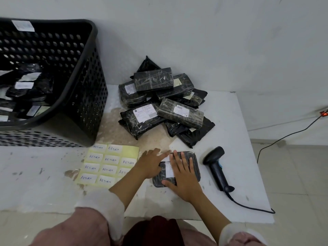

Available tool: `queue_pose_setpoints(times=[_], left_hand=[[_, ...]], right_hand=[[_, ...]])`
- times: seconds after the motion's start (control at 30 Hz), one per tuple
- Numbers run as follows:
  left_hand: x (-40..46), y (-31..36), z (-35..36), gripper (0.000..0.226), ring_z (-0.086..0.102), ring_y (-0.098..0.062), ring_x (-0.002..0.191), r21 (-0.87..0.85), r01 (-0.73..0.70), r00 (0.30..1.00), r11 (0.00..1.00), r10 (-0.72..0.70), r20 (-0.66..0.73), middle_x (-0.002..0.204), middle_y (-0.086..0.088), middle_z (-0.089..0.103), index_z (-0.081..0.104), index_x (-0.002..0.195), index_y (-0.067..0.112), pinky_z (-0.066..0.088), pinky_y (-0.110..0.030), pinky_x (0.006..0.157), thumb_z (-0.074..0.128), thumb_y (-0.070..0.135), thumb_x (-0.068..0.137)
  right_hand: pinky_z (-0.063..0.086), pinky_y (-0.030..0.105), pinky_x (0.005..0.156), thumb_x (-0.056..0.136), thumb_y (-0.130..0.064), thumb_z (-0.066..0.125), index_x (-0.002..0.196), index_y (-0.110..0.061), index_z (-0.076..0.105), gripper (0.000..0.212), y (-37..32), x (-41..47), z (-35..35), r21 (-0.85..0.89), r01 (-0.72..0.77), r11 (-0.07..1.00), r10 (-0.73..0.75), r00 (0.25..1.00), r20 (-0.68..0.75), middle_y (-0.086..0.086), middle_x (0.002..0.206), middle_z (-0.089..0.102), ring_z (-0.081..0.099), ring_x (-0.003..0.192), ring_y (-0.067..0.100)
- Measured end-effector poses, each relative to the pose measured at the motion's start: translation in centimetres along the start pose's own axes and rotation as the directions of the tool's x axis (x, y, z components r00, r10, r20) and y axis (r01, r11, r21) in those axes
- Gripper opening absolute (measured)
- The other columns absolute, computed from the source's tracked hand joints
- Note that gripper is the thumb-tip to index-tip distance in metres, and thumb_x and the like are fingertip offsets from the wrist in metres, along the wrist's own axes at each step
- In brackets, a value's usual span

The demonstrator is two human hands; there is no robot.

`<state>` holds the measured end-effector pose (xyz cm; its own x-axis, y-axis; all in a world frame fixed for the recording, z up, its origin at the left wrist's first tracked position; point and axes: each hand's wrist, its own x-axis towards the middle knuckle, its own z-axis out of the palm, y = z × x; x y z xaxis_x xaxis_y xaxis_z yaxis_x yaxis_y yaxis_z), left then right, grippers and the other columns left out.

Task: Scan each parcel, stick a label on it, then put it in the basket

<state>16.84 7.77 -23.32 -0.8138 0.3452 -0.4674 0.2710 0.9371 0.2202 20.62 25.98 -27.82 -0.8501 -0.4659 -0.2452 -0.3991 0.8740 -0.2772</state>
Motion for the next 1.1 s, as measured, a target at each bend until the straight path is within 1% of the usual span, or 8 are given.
queue_pose_setpoints(times=[0.1, 0.17, 0.27, 0.37, 0.6, 0.8, 1.03, 1.1], left_hand=[[-0.7, -0.2, 0.8, 0.066, 0.021, -0.032, 0.142, 0.026, -0.021, 0.999, 0.999, 0.023, -0.041, 0.159, -0.013, 0.005, -0.002, 0.151, 0.036, 0.023, -0.043, 0.115, 0.037, 0.026, 0.098], [-1.7, -0.9, 1.9, 0.066, 0.024, -0.029, 0.142, -0.093, -0.006, 0.996, 0.996, -0.002, -0.088, 0.160, -0.010, 0.004, -0.007, 0.151, 0.033, 0.028, -0.040, 0.114, 0.037, 0.032, 0.100], [-3.4, -1.3, 3.6, 0.069, 0.028, -0.025, 0.141, -0.362, 0.201, 0.962, 0.910, -0.253, -0.102, 0.158, -0.006, 0.016, 0.010, 0.152, 0.016, 0.038, -0.041, 0.108, 0.040, 0.045, 0.098], [-4.0, -0.4, 4.9, 0.048, 0.041, -0.024, 0.126, -0.407, 0.268, 0.934, 0.873, -0.339, -0.110, 0.140, -0.010, 0.037, 0.050, 0.130, 0.009, 0.044, -0.038, 0.099, 0.038, 0.044, 0.099], [-3.7, 2.9, 3.9, 0.032, 0.060, -0.025, 0.102, -0.754, 0.212, 0.894, 0.621, -0.435, -0.107, 0.116, -0.012, 0.062, 0.044, 0.125, 0.006, 0.044, -0.027, 0.073, 0.039, 0.028, 0.101], [-3.9, 1.6, -4.0, 0.029, 0.054, -0.024, 0.108, -0.838, 0.065, 0.817, 0.541, -0.511, -0.266, 0.118, -0.007, 0.058, 0.048, 0.126, 0.010, 0.037, -0.027, 0.080, 0.036, 0.023, 0.102], [-7.2, -3.0, -19.4, 0.030, 0.054, -0.009, 0.087, -0.745, -0.117, 0.682, 0.657, -0.492, -0.541, 0.098, 0.006, 0.056, 0.051, 0.118, 0.012, 0.040, -0.012, 0.067, 0.038, 0.033, 0.101], [-8.8, -5.2, -23.1, 0.034, 0.056, -0.013, 0.092, -0.721, -0.152, 0.643, 0.676, -0.486, -0.592, 0.102, 0.003, 0.058, 0.052, 0.119, 0.010, 0.045, -0.024, 0.078, 0.040, 0.036, 0.100]], right_hand=[[-0.023, 0.040, 0.115, 0.088, -0.072, 0.030, 0.150, -0.022, -0.017, 0.093, 0.1, -0.1, -0.7, 0.100, 0.036, 0.994, -0.036, 0.999, -0.001, -0.006, 0.155, -0.030, -0.032, 0.142, 0.016], [-0.013, 0.038, 0.120, 0.092, -0.058, 0.045, 0.154, -0.021, 0.000, 0.085, 0.7, -0.4, -1.9, 0.252, 0.032, 0.967, -0.025, 0.999, -0.034, -0.007, 0.158, -0.021, -0.024, 0.145, 0.015], [0.013, 0.037, 0.121, 0.093, -0.032, 0.057, 0.151, -0.015, 0.025, 0.069, 1.6, -1.6, -2.8, 0.318, -0.087, 0.944, 0.160, 0.965, -0.210, 0.002, 0.161, 0.005, 0.002, 0.149, 0.021], [0.031, 0.030, 0.109, 0.093, -0.023, 0.059, 0.152, -0.013, 0.017, 0.073, 1.0, -2.5, -2.7, 0.584, -0.299, 0.755, 0.449, 0.884, -0.129, 0.010, 0.151, 0.028, 0.032, 0.137, 0.023], [0.042, 0.026, 0.084, 0.087, -0.014, 0.068, 0.126, 0.001, 0.044, 0.048, 0.6, -0.9, -3.8, 0.787, -0.407, 0.464, 0.632, 0.775, 0.028, 0.014, 0.119, 0.056, 0.055, 0.107, 0.024], [0.041, 0.025, 0.074, 0.087, -0.026, 0.069, 0.120, -0.011, 0.038, 0.048, -1.2, 1.3, -10.2, 0.843, -0.276, 0.462, 0.600, 0.797, -0.068, 0.006, 0.109, 0.058, 0.055, 0.091, 0.019], [0.044, 0.031, 0.079, 0.086, -0.040, 0.067, 0.122, -0.019, 0.038, 0.051, -6.4, 6.2, -23.5, 0.804, 0.001, 0.594, 0.490, 0.793, -0.363, -0.001, 0.109, 0.056, 0.058, 0.096, 0.019], [0.047, 0.032, 0.079, 0.086, -0.042, 0.066, 0.117, -0.025, 0.035, 0.047, -8.7, 8.0, -27.0, 0.798, 0.058, 0.600, 0.441, 0.808, -0.390, -0.002, 0.106, 0.058, 0.061, 0.094, 0.018]])
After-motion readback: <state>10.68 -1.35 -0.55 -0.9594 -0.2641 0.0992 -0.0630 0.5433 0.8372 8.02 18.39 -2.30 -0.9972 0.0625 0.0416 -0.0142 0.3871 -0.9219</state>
